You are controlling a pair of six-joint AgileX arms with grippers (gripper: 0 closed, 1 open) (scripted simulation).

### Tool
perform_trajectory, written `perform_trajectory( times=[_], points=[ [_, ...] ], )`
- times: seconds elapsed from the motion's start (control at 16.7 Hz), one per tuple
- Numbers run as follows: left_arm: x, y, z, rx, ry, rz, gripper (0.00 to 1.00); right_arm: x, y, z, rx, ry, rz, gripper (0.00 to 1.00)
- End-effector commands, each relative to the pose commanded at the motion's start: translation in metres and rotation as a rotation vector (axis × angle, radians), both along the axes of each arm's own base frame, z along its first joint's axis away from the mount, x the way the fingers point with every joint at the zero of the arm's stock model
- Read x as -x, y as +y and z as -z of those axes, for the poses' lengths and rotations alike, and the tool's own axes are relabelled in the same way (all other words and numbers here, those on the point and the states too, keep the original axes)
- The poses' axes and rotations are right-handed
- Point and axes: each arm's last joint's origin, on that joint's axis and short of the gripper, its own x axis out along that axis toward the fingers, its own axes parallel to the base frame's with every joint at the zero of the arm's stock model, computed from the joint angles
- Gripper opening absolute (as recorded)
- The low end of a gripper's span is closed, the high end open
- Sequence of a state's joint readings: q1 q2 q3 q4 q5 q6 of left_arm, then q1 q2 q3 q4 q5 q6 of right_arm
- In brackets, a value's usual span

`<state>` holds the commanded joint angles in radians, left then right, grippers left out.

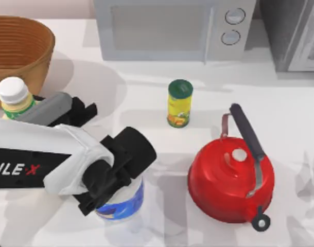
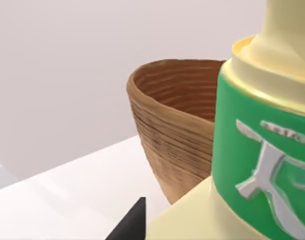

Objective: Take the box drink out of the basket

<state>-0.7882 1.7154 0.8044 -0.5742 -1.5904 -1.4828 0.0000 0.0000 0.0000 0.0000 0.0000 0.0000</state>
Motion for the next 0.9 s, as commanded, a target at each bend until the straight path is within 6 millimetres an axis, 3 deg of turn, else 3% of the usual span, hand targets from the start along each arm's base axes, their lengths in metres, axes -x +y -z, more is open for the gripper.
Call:
perform_trajectory(
  times=[0.54,0.9],
  points=[
    [0.0000,0.0000,0.0000,0.000,0.000,0.000,0.98,0.0000,0.0000,0.0000,0.000,0.000,0.000,1.00],
    [0.0000,0.0000,0.0000,0.000,0.000,0.000,1.00,0.0000,0.0000,0.0000,0.000,0.000,0.000,1.00]
  ],
)
